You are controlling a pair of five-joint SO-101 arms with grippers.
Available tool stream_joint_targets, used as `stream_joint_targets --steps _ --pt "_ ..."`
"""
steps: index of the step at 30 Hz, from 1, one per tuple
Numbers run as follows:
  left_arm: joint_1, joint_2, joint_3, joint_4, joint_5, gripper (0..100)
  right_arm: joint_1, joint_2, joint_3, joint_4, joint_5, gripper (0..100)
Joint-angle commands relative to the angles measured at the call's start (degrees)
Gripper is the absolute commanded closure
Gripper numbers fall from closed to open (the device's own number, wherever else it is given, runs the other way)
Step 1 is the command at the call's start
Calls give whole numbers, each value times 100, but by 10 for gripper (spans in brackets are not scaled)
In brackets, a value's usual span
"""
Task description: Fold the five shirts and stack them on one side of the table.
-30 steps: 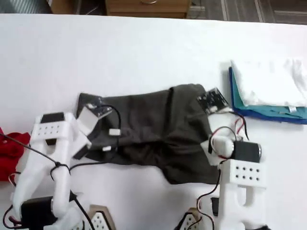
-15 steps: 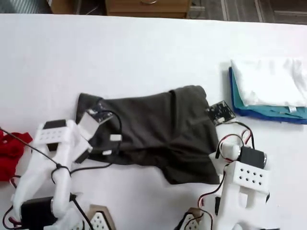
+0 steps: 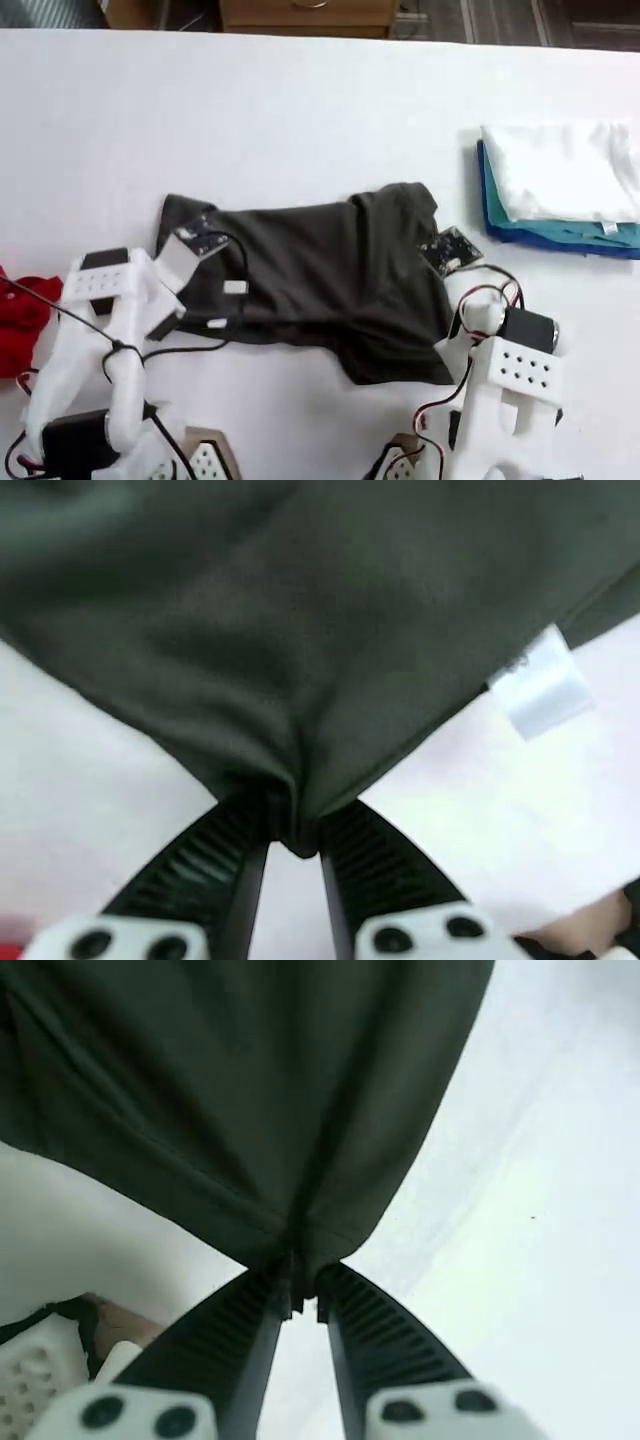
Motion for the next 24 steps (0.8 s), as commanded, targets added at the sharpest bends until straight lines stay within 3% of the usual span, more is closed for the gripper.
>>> stream_joint_targets --steps 1,8,13,15,20,24 --pt "-70 475 -145 -246 -53 976 119 -136 62 -92 158 978" --pt "-273 1899 -1226 211 105 972 119 -136 88 -66 369 947" --pt "-466 2022 -1824 765 105 862 101 -136 9 -92 457 811" --pt "-563 2022 -2053 1046 97 802 -40 -136 -167 -75 448 805" --pt "-826 2022 -2818 1837 -132 810 -312 -136 -782 -92 387 807" --pt "-1152 2022 -3969 2523 -220 812 -462 -84 -1292 -549 -563 810"
